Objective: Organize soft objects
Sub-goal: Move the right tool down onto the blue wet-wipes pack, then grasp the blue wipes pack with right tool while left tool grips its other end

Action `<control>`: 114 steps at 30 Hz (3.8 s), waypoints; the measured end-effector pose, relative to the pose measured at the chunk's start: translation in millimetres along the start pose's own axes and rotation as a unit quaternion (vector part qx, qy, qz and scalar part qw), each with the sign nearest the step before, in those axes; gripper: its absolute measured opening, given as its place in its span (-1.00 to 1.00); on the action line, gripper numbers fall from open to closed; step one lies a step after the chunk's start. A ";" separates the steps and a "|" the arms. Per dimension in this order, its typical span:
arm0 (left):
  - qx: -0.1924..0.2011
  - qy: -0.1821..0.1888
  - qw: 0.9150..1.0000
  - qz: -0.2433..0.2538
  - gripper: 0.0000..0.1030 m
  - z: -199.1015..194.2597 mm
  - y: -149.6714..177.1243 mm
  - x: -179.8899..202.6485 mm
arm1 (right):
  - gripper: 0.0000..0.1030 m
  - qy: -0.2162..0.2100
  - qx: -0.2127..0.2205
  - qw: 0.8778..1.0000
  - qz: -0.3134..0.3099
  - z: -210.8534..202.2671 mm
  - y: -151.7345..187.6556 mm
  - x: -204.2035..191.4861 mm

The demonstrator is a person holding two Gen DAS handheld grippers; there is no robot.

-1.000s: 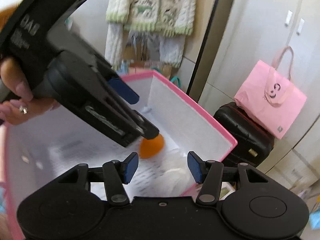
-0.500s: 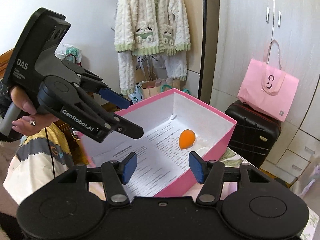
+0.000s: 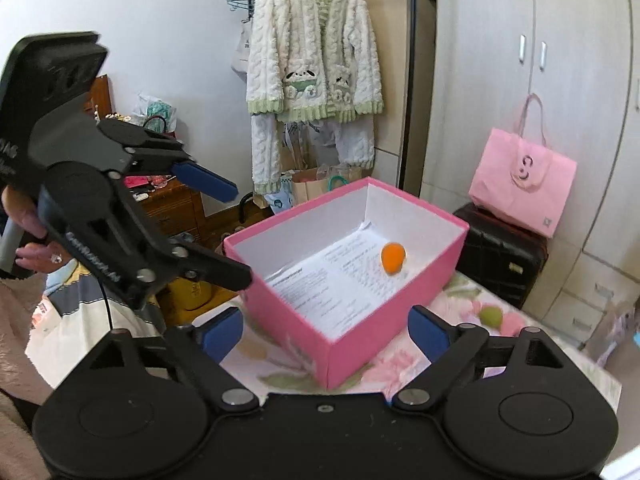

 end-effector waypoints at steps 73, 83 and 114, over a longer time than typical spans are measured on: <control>-0.046 0.094 0.988 -0.110 0.14 217.0 55.3 119.5 | 0.65 0.164 0.046 0.977 0.129 55.5 204.2 83.2; -0.035 0.077 0.994 -0.065 0.13 203.3 57.5 139.6 | 0.41 0.202 0.078 0.966 0.143 62.9 204.7 76.4; -0.031 0.088 0.992 -0.082 0.18 111.8 75.9 129.8 | 0.37 0.190 0.028 0.976 0.102 31.1 165.4 14.7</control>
Point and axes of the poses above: each gripper's, at about its wrist camera, not at the fingertips, and z roughly the way its jaws point, x to its right, y to its underside, the point moved 5 cm from there along z, roughly the way its jaws point, and after that the axes turned 2 degrees about z, right-handed, at the moved point
